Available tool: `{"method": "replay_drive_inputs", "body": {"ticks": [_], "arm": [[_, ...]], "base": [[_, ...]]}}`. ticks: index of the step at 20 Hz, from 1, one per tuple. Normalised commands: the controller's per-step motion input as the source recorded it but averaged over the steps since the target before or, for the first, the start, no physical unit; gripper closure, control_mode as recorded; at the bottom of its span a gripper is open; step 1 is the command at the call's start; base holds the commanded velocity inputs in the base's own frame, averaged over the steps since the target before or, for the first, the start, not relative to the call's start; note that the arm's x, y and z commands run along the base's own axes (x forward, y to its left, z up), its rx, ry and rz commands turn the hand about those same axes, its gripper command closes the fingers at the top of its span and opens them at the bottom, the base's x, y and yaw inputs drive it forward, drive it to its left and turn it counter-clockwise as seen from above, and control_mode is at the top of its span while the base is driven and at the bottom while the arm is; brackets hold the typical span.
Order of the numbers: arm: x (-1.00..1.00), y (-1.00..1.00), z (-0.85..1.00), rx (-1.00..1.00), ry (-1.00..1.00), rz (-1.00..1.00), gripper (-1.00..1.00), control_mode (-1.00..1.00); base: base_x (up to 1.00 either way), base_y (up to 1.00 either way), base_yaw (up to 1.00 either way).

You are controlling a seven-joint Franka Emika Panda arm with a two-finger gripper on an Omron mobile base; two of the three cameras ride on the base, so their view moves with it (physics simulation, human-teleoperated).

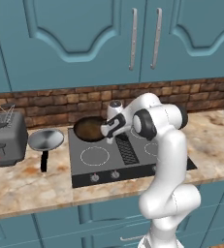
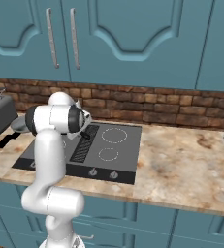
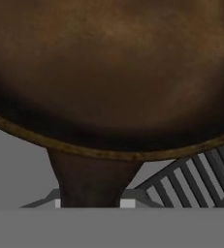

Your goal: Place both pans onto different burners. Then place the potato and the chicken drumstick on different pans.

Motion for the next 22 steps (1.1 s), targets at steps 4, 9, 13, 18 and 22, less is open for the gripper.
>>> {"method": "replay_drive_inputs", "body": {"ticks": [4, 9, 13, 18, 22], "arm": [[-0.39, 0.61, -0.11, -0.01, -0.14, 0.00, 1.00, -1.00], [-0.31, 0.43, -0.07, 0.00, -0.11, 0.00, 1.00, -1.00], [-0.04, 0.07, -0.07, 0.00, -0.01, 0.00, 1.00, -1.00], [0.00, 0.00, -0.02, 0.00, 0.00, -0.04, 1.00, -1.00], [-0.03, -0.05, 0.00, 0.00, 0.00, -0.01, 1.00, -1.00]], "base": [[0.00, 0.00, 0.00], [0.00, 0.00, 0.00], [0.00, 0.00, 0.00], [0.00, 0.00, 0.00], [0.00, 0.00, 0.00]]}}
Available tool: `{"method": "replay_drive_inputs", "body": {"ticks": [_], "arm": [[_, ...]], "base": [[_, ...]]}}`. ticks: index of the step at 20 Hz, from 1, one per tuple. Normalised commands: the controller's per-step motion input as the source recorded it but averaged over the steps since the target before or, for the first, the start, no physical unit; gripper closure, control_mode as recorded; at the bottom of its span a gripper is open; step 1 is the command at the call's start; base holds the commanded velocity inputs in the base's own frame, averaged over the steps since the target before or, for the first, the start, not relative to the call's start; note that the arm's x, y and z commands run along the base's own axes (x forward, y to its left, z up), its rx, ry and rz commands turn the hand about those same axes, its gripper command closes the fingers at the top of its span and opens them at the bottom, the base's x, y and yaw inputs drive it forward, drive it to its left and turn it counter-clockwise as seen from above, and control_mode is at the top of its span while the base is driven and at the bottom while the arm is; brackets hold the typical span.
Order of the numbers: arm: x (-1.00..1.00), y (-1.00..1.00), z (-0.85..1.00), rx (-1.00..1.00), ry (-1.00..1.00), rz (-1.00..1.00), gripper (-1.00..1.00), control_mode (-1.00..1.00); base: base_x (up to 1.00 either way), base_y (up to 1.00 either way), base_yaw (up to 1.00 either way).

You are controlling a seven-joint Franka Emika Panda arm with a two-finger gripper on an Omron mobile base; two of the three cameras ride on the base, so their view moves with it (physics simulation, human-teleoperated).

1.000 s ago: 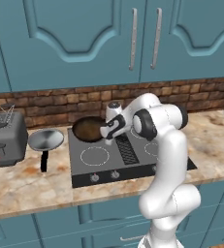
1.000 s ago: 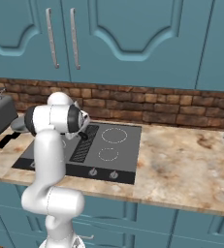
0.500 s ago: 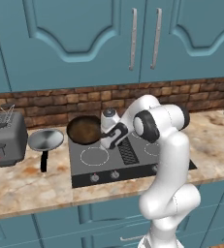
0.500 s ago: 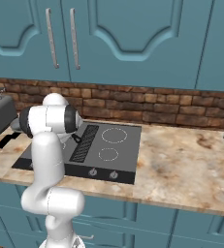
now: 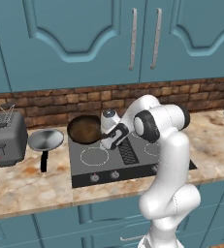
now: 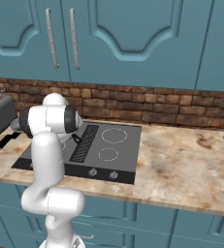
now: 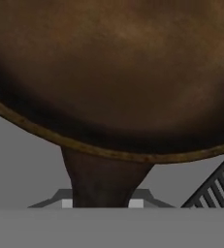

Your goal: Place both pans onto different burners. Then place the potato and the chicken drumstick on different pans.

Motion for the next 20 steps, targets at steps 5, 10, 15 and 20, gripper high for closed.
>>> {"method": "replay_drive_inputs", "body": {"ticks": [5, 10, 15, 20], "arm": [[-0.05, -0.15, 0.00, 0.00, 0.00, 0.00, 1.00, -1.00], [-0.01, -0.02, 0.00, 0.00, 0.00, 0.00, -1.00, -1.00], [0.00, 0.00, 0.02, 0.01, -0.02, 0.00, -1.00, -1.00], [0.00, 0.00, 0.22, 0.07, -0.05, 0.00, -1.00, -1.00]], "base": [[0.00, 0.00, 0.00], [0.00, 0.00, 0.00], [0.00, 0.00, 0.00], [0.00, 0.00, 0.00]]}}
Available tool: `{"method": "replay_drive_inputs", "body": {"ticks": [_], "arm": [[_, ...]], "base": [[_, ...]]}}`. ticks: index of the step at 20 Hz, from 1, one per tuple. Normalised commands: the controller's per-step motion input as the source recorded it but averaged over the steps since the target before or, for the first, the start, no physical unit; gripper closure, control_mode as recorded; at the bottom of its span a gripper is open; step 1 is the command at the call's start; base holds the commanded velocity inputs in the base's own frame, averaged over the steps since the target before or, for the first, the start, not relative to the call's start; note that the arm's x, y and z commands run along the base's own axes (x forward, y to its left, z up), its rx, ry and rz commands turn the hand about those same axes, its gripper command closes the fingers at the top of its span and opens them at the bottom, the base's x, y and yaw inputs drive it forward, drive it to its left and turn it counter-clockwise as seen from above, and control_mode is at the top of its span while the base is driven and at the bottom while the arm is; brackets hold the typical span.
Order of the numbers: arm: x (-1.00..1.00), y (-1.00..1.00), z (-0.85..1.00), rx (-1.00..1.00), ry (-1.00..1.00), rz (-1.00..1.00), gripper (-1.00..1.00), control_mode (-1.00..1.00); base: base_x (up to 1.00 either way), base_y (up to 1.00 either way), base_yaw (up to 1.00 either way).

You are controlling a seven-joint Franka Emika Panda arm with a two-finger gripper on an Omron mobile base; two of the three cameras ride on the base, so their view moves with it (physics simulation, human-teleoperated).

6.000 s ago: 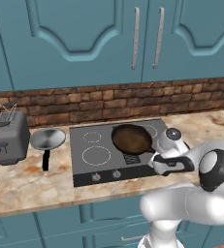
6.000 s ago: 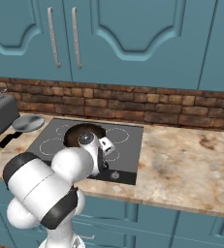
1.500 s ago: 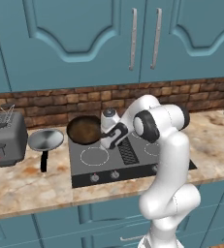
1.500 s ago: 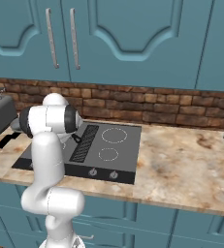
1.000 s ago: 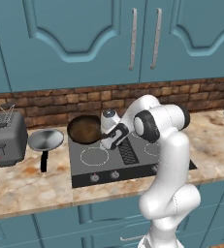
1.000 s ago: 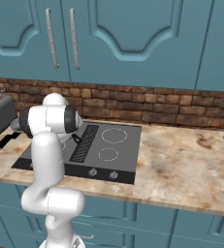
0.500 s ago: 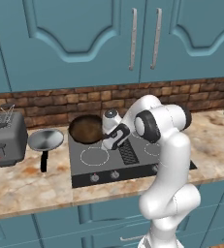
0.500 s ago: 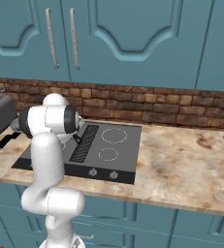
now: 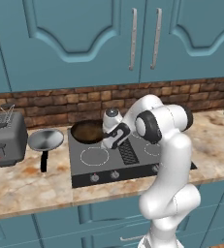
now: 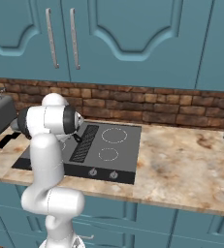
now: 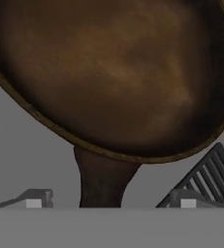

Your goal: Place both pans onto different burners. Then place the potato and the chicken drumstick on different pans.

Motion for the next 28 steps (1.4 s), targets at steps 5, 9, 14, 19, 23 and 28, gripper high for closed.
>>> {"method": "replay_drive_inputs", "body": {"ticks": [5, 9, 14, 19, 23, 28], "arm": [[-0.02, 0.02, 0.36, 0.12, -0.11, 0.00, -1.00, -1.00], [0.00, 0.04, 0.44, 0.11, -0.10, -0.01, -1.00, -1.00], [-0.06, 0.26, 0.19, 0.14, -0.03, -0.14, -1.00, -1.00], [-0.07, 0.38, 0.00, 0.14, 0.00, -0.23, -1.00, -1.00], [-0.03, 0.46, 0.00, 0.11, 0.00, -0.24, -1.00, -1.00], [-0.03, 0.52, 0.00, 0.08, 0.00, -0.24, -1.00, -1.00]], "base": [[0.00, 0.00, 0.00], [0.00, 0.00, 0.00], [0.00, 0.00, 0.00], [0.00, 0.00, 0.00], [0.00, 0.00, 0.00], [0.00, 0.00, 0.00]]}}
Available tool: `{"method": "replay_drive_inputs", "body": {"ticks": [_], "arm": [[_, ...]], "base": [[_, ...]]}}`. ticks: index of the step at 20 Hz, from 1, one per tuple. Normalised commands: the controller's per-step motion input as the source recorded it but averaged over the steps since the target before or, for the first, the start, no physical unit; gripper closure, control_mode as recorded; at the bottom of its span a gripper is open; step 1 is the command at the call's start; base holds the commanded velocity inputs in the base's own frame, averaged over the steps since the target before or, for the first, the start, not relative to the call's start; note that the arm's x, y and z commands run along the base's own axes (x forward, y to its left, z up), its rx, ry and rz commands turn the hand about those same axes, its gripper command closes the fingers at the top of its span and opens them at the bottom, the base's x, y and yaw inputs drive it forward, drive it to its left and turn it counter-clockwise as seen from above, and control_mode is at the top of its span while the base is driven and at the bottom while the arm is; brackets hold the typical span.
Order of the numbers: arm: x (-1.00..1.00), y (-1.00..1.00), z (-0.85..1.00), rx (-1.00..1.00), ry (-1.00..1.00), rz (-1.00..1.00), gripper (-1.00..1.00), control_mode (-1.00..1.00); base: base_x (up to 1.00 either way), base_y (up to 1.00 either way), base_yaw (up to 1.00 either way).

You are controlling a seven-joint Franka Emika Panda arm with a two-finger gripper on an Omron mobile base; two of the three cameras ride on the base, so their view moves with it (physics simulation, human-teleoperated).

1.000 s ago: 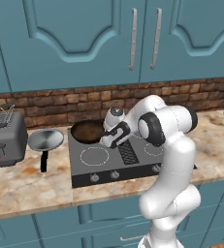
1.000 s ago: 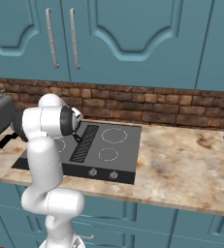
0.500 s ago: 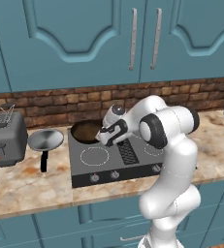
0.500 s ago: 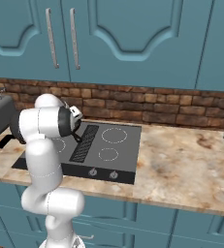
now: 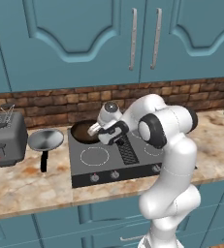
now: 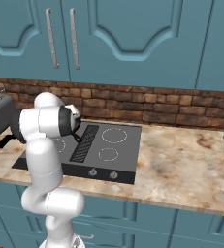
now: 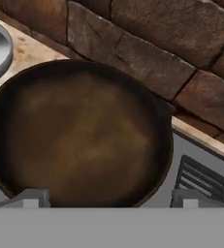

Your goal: Place both pans onto different burners. Then place the potato and the chicken drumstick on different pans.

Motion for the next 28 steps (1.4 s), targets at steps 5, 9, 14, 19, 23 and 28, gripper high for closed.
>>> {"method": "replay_drive_inputs", "body": {"ticks": [5, 9, 14, 19, 23, 28], "arm": [[-0.16, 0.51, -0.03, 0.19, 0.00, -0.20, -1.00, -1.00], [-0.12, 0.48, -0.04, 0.27, 0.05, -0.17, -1.00, -1.00], [-0.02, 0.42, -0.07, 0.27, 0.08, -0.14, -1.00, -1.00], [0.00, 0.47, -0.07, 0.20, 0.09, -0.10, -1.00, -1.00], [0.00, 0.60, -0.01, 0.10, 0.11, -0.09, -1.00, -1.00], [0.00, 0.63, -0.10, 0.02, 0.12, -0.09, -1.00, -1.00]], "base": [[0.00, 0.00, 0.00], [0.00, 0.00, 0.00], [0.00, 0.00, 0.00], [0.00, 0.00, 0.00], [0.00, 0.00, 0.00], [0.00, 0.00, 0.00]]}}
